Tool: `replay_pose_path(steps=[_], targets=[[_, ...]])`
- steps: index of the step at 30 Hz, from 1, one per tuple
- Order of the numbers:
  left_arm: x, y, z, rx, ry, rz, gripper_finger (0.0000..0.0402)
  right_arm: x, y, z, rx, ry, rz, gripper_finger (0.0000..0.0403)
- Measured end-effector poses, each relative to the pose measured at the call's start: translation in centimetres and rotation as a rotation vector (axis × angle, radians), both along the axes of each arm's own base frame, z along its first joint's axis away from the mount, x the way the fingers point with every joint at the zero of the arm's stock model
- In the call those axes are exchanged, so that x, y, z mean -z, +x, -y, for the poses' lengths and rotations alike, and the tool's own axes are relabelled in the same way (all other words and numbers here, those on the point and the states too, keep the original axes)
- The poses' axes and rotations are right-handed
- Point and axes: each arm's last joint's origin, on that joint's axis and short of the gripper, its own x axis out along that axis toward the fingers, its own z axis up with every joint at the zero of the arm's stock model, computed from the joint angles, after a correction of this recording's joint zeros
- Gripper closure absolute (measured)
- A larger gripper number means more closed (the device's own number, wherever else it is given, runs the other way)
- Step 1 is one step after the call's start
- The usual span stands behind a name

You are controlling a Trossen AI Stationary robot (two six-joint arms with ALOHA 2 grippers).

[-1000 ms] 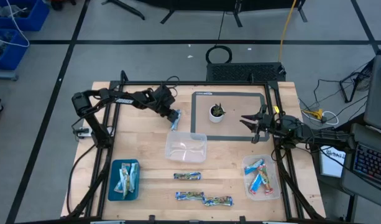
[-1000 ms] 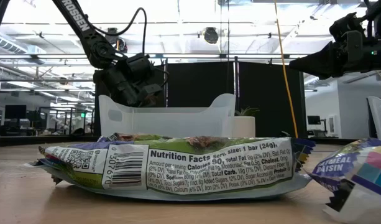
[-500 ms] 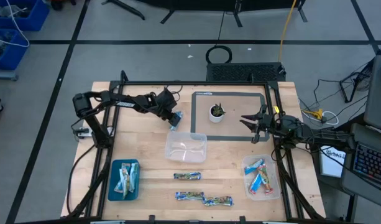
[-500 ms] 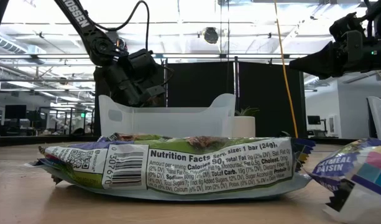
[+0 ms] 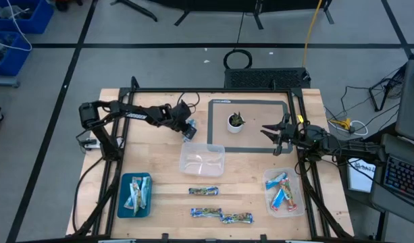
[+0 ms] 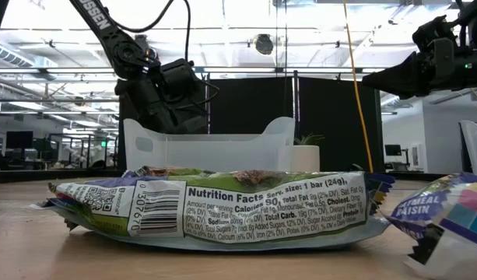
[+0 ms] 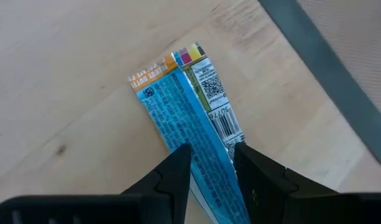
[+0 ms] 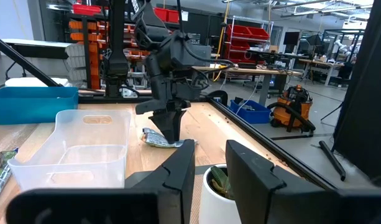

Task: Pick and place Granola Bars by type
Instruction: Put the orange granola bar into the blue bin

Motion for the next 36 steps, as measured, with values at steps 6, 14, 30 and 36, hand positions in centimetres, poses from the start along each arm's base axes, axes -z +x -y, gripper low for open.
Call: replay_pose_path(steps=[6, 14, 30, 36], targets=[[0.2, -0.4, 0.5, -0.018, 0.024, -0.084, 0.0271, 0.0, 0.0, 0.0, 0.000, 0.000, 0.000, 0.0321], [0.5, -1.4, 0.6, -0.084, 0.074, -0.218, 0.0271, 0.0, 0.0, 0.0, 0.000, 0.000, 0.000, 0.0321], [0.9, -2.4, 0.8, -0.133, 0.134, -0.348, 0.0287, 0.0, 0.0, 0.0, 0.000, 0.000, 0.000, 0.0321], [0.9, -2.5, 0.8, -0.131, 0.136, -0.356, 0.0355, 0.0, 0.0, 0.0, 0.000, 0.000, 0.000, 0.0321]])
